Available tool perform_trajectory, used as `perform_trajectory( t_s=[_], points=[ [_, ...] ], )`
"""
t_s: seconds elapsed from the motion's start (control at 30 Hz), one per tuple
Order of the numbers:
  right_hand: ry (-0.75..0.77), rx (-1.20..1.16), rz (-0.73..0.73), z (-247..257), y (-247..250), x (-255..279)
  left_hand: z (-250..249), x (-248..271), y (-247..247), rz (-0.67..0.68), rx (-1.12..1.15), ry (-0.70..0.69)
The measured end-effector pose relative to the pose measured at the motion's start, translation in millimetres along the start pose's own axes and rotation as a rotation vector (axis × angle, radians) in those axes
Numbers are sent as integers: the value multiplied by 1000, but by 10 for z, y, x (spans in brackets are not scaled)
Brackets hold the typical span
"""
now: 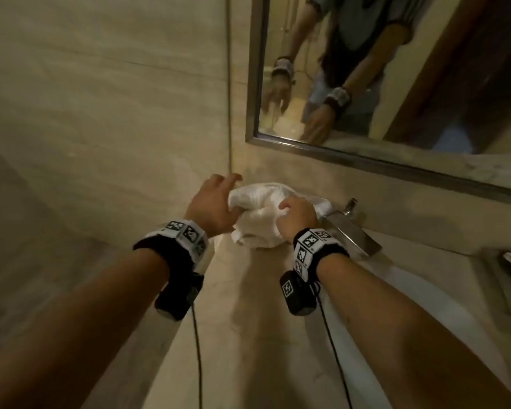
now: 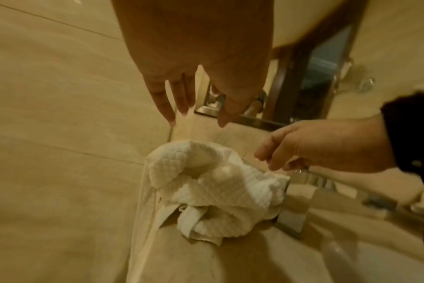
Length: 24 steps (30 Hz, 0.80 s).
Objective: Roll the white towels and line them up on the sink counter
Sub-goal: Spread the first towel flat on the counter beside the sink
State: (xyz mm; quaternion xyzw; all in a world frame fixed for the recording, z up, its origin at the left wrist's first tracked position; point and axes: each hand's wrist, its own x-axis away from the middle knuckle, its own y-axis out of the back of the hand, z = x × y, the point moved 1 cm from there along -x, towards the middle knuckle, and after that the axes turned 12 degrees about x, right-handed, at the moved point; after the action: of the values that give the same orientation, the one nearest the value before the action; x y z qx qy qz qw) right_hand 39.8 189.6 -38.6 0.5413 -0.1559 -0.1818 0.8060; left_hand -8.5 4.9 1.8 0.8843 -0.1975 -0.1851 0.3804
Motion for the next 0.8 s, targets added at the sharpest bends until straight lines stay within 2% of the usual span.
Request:
perform_trajectory(
  t_s=[0.1,0.17,0.3,0.43,0.5,0.53,0.6,0.67,0.73,0.8],
  points=[
    [32,282,216,-27,-204,-161,-33,-368,-194,164,-226,-71],
    [-6,334,318,-65,-260,-175,-105,-525,-398,284,-297,-118],
    [-95,326,166,-137,-322,-259,-39,-623,-768,463,-325,-96],
    [-214,80,196,-82,-275,-348,99,-603,-905,550,-453,-64],
    [-207,-13,136,-29,-228,-349,116,-598,-907,516,-456,-17],
    [-189,-37,114,-6,-187,-335,103,-602,-894,454,-425,-13],
    [-148,-105,60,52,-73,-269,40,-605,-823,299,-346,-63],
    [-118,-190,23,62,53,-166,-31,-586,-737,255,-279,-109],
    [-96,-295,37,25,144,-56,-113,-524,-617,230,-150,-119],
    [-93,-476,111,-7,260,78,-215,-437,-453,181,58,-109]
  ],
)
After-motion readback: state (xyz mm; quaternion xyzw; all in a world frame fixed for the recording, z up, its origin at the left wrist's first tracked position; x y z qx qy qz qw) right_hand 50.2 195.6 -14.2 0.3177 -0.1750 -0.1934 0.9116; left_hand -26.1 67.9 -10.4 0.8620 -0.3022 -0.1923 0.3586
